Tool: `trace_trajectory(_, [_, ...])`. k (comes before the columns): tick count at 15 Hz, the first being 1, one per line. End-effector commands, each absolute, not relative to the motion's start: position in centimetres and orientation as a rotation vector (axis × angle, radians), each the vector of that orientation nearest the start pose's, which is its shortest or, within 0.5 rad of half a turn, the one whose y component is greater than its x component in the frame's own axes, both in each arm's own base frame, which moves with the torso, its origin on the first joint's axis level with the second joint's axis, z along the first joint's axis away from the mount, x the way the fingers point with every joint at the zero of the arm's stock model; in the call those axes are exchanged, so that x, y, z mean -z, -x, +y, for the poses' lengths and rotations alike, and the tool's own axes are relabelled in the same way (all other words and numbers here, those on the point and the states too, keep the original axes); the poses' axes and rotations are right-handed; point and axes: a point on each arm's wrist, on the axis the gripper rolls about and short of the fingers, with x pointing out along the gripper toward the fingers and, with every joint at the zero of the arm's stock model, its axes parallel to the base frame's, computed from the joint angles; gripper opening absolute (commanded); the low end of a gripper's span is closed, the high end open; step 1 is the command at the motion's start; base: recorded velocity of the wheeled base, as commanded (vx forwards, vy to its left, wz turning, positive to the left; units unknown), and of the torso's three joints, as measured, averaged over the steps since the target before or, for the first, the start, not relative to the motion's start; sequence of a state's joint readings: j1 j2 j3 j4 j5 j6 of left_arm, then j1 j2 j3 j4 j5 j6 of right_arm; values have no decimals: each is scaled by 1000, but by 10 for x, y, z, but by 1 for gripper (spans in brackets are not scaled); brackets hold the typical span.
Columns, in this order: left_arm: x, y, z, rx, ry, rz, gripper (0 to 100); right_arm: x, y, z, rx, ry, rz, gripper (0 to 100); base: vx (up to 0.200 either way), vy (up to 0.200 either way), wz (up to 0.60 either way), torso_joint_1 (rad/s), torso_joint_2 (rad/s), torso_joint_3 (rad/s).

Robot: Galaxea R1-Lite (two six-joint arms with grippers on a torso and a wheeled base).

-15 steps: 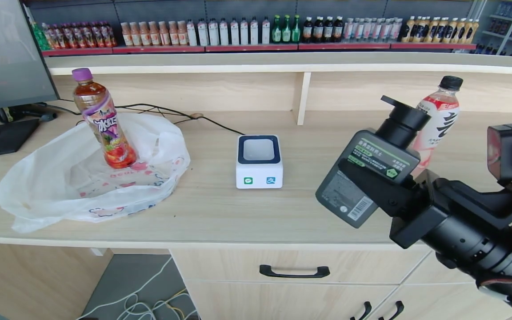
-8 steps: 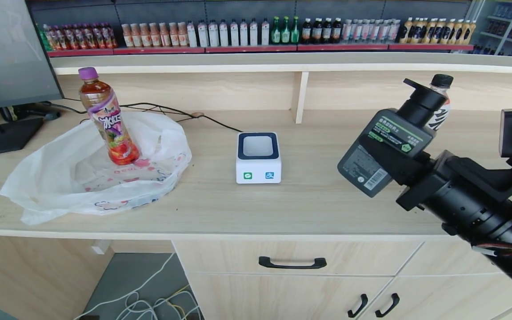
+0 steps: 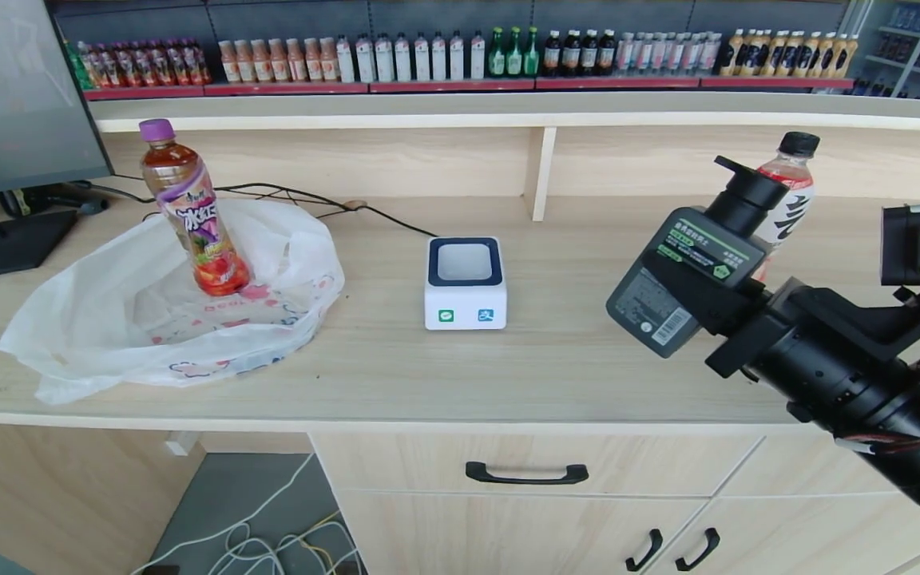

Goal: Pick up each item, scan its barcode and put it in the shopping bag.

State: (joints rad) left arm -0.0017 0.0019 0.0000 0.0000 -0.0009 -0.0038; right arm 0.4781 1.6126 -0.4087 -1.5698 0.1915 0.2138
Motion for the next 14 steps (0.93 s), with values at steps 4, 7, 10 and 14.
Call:
trace_trajectory(4, [-76, 23, 0, 2, 5, 2, 100, -197, -214, 116, -698, -254, -286, 0, 0, 0, 0, 0, 0, 0])
trace_trajectory(7, [-76, 23, 0, 3, 5, 2, 100, -197, -214, 116, -699, -254, -284, 0, 0, 67, 0, 1, -1, 2])
trace_trajectory(10, [-76, 23, 0, 2, 5, 2, 100, -196, -216, 116, -699, -253, -281, 0, 0, 200, 0, -1, -1, 7])
trace_trajectory(14, [-76, 23, 0, 3, 5, 2, 100, -195, -216, 116, -699, -253, -275, 0, 0, 200, 0, 1, 7, 4])
